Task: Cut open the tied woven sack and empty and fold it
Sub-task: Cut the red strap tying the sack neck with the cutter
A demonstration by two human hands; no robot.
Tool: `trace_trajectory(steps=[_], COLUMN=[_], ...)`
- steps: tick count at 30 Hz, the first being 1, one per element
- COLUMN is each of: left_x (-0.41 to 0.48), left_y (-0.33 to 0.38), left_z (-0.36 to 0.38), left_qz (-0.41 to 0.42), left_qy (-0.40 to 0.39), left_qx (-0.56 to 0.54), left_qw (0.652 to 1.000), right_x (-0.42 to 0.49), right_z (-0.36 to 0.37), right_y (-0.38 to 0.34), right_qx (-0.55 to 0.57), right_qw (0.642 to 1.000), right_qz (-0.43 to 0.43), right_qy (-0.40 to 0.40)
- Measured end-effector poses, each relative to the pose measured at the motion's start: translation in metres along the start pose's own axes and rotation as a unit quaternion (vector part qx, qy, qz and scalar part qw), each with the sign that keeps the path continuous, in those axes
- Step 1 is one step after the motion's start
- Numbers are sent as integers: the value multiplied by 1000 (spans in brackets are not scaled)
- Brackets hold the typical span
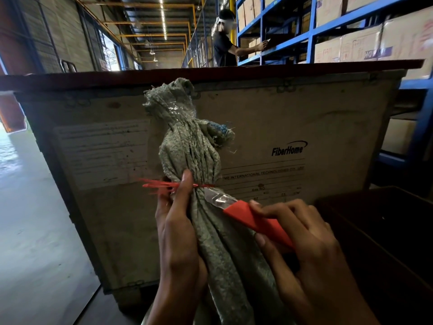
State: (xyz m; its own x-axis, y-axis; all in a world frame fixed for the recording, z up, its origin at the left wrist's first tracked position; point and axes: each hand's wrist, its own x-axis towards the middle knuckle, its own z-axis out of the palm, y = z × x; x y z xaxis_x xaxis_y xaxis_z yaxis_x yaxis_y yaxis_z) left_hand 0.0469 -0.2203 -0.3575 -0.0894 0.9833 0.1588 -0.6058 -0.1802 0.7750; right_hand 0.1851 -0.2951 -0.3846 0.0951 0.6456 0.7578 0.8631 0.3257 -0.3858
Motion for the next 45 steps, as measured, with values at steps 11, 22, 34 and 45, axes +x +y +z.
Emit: trace_trajectory(steps=[11, 22, 34, 45], left_x=[-5, -7, -8, -8], left_y=[2, 10, 4, -6], left_z=[1, -4, -2, 3], left_qz=[48, 82, 78, 70], left_qy=[-26, -5, 4, -7], left_qx=[49, 92, 104, 101], left_qw=[997, 992, 992, 992], right_x=[0, 2, 2, 1], right_z=[-2, -3, 0, -2], right_y=[-4, -6, -10, -4], right_qx=[-29, -2, 0, -7], right_qw=[998, 997, 995, 993], right_qz=[-13, -25, 17, 32], right_qy=[50, 79, 102, 114])
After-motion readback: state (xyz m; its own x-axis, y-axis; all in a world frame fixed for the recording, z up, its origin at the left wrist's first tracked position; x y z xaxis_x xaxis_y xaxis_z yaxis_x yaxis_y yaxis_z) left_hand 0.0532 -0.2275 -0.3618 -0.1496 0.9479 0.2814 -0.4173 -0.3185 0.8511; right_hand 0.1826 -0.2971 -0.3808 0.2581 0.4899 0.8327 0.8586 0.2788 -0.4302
